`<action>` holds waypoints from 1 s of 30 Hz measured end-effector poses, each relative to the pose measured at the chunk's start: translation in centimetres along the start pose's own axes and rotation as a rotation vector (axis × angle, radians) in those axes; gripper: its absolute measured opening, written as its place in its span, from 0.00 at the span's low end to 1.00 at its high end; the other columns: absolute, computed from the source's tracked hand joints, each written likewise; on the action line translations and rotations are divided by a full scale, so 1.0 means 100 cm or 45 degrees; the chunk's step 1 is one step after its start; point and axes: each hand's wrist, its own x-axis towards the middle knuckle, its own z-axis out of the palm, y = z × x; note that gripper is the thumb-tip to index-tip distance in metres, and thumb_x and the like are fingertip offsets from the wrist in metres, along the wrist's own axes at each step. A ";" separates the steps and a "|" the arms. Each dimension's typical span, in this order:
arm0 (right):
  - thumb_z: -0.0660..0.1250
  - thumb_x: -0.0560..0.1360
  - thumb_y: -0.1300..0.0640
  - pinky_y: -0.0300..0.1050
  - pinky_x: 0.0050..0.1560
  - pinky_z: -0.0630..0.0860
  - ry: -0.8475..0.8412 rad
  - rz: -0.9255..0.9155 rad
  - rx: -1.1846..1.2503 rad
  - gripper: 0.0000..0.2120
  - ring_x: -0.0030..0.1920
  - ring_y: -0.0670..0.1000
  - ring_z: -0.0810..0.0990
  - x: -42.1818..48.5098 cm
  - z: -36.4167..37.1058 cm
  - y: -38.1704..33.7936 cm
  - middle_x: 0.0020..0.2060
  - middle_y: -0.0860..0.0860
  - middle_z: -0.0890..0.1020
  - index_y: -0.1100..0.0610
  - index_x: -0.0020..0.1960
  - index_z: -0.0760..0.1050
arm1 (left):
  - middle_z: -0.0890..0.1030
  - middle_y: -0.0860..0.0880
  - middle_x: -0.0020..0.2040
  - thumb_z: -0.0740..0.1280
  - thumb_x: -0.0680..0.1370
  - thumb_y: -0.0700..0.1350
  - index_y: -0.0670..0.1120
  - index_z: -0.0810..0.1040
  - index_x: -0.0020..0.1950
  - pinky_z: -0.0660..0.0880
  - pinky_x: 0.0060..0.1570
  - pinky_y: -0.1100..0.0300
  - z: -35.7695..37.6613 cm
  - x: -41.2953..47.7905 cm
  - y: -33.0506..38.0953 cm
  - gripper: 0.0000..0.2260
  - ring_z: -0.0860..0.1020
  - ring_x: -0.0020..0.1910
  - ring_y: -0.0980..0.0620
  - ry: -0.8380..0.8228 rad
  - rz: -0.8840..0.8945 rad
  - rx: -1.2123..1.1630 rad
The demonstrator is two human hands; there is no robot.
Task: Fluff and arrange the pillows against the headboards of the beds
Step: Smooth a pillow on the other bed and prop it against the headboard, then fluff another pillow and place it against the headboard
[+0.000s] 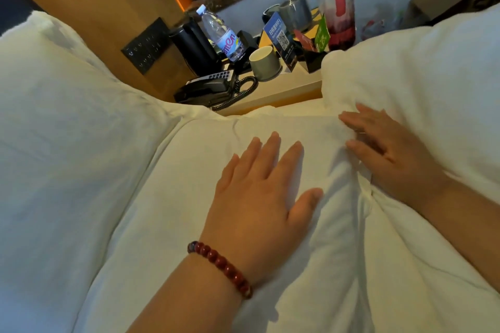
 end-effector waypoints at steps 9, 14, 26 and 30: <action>0.57 0.78 0.40 0.41 0.75 0.49 -0.221 0.293 0.090 0.20 0.74 0.31 0.52 -0.085 -0.023 -0.030 0.73 0.31 0.60 0.30 0.69 0.60 | 0.41 0.58 0.80 0.38 0.77 0.68 0.62 0.43 0.78 0.34 0.73 0.55 0.023 -0.116 -0.004 0.30 0.35 0.77 0.56 0.127 -0.053 -0.105; 0.58 0.80 0.44 0.60 0.76 0.52 -0.344 0.434 -0.225 0.28 0.78 0.59 0.52 -0.132 -0.008 -0.090 0.78 0.56 0.58 0.51 0.77 0.61 | 0.43 0.54 0.79 0.44 0.81 0.63 0.56 0.51 0.79 0.36 0.75 0.53 0.035 -0.177 0.002 0.28 0.38 0.78 0.52 0.145 -0.041 -0.218; 0.64 0.78 0.42 0.41 0.67 0.60 -0.557 0.588 -0.117 0.24 0.71 0.51 0.68 -0.218 0.002 -0.349 0.71 0.51 0.71 0.52 0.70 0.72 | 0.79 0.60 0.53 0.63 0.80 0.51 0.54 0.79 0.60 0.67 0.49 0.74 -0.050 -0.411 -0.031 0.10 0.74 0.54 0.62 0.260 -0.318 -0.923; 0.63 0.77 0.43 0.45 0.60 0.71 -0.653 0.480 -0.541 0.16 0.62 0.53 0.76 -0.284 -0.001 -0.419 0.61 0.51 0.80 0.50 0.58 0.80 | 0.76 0.62 0.61 0.63 0.80 0.54 0.57 0.74 0.65 0.67 0.57 0.69 -0.072 -0.513 -0.037 0.14 0.73 0.60 0.63 -0.067 -0.362 -1.095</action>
